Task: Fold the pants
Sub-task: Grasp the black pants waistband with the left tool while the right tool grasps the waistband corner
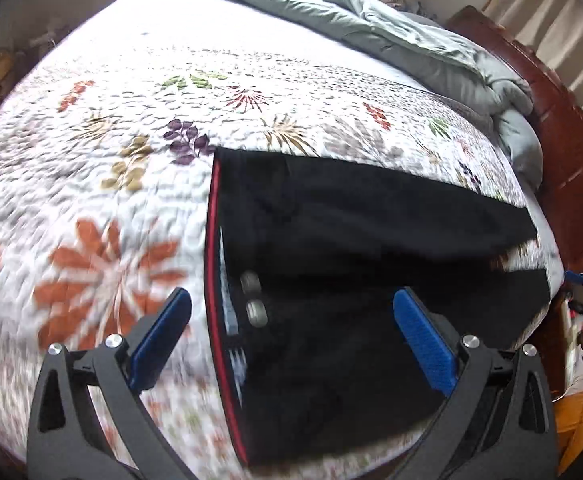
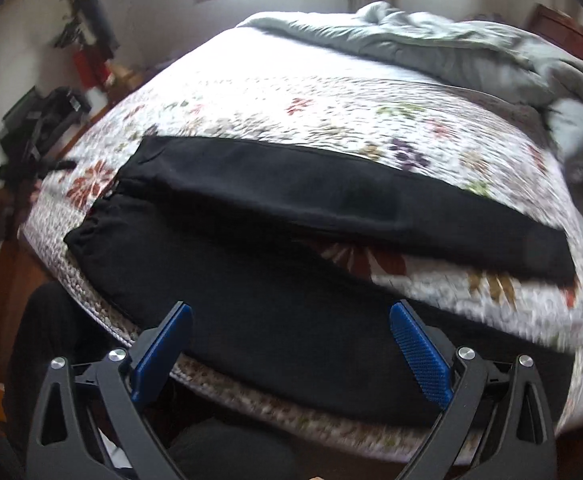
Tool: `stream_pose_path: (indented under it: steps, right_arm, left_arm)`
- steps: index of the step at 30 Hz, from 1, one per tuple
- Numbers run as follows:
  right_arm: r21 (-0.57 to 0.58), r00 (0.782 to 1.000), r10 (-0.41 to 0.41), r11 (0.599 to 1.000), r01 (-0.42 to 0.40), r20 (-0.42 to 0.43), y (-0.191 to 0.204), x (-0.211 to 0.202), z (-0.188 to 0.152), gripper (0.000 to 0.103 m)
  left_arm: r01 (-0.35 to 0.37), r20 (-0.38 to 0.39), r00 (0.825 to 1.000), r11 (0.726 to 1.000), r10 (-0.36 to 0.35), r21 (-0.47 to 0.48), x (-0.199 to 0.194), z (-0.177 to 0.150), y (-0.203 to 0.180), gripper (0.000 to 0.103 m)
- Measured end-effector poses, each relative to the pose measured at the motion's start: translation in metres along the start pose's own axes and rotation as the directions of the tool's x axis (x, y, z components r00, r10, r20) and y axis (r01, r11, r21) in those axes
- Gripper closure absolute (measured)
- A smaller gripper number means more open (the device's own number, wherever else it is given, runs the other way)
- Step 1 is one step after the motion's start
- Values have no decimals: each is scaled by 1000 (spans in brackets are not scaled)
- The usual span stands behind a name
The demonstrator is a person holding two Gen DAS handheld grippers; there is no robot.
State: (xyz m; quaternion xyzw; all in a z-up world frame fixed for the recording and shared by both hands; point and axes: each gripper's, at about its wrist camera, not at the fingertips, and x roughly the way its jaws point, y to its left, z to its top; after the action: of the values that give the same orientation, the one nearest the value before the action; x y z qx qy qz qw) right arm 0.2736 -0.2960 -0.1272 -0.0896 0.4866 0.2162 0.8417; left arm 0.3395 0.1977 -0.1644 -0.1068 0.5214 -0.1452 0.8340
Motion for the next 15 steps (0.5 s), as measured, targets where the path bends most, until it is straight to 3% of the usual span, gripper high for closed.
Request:
stream_pose_path:
  steps: [2,5,6,7,9,15]
  right_arm:
    - [-68,998,10,998,-14,-60,-3,30,38,5]
    - [-124,991,32,991,-48,-129,-9,70,86,7]
    - [-140,989,31,989,-51,-144,-10,81,96,19]
    - [-150,984,39,987,-66,-175,-13,96,109,37]
    - [-135,961,89,983,-127,-261,-22,130,134,52]
    - [-206,922,62,967,-151,-381,-34,192,165,49]
  left_arm:
    - [41,-29,999,998,-43,-48,20,28,17,3]
    - [17,-68,997,998,-22,-68,51,62,35,3]
    - [24,-73,997,998,-28,-62,59,70,37,3]
    - [26,-82,996,998,-30,-55,68,79,40,3]
    - [35,-103,994,998,-40,-55,90,95,49,3]
    - [82,-222,970,993,-99,-82,150,115,70,4]
